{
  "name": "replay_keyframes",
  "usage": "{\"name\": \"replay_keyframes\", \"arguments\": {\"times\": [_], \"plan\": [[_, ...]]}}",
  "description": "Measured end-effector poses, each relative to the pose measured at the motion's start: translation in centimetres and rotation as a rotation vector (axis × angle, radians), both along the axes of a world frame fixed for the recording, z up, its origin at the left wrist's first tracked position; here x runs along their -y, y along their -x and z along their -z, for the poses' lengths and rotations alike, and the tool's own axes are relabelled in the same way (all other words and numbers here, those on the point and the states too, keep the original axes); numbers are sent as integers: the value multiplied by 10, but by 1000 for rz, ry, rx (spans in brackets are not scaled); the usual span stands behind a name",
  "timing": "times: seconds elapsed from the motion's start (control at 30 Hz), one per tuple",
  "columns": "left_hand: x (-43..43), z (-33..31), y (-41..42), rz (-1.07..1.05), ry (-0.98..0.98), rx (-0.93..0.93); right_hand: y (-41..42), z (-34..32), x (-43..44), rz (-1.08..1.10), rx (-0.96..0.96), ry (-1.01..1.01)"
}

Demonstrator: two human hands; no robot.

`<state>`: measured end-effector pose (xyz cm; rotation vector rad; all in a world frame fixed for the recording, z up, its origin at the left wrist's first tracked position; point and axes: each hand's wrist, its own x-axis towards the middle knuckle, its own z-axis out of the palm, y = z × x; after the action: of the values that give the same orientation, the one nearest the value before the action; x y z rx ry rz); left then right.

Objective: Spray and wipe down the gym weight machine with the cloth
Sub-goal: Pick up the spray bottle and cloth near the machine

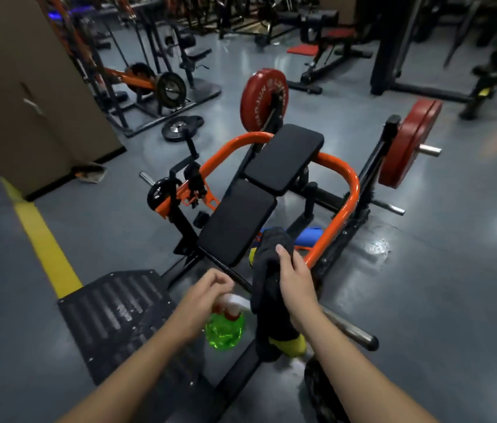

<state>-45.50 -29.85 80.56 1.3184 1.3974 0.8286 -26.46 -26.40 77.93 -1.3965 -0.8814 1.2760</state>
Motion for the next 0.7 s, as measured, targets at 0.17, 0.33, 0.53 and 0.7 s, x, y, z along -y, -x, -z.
{"name": "replay_keyframes", "arguments": {"times": [0.17, 0.33, 0.53, 0.7], "plan": [[-1, -3, 63, 36, 44, -13, 69, -23, -10, -128, 165, -61], [-20, 15, 104, 122, -16, -54, 133, -36, -9, -351, 207, -115], [-53, 9, 130, 91, -13, 96, 143, -32, -2, -458, 145, -135], [-96, -3, 113, -26, 19, 48, 125, -13, -17, -427, 254, -160]]}}
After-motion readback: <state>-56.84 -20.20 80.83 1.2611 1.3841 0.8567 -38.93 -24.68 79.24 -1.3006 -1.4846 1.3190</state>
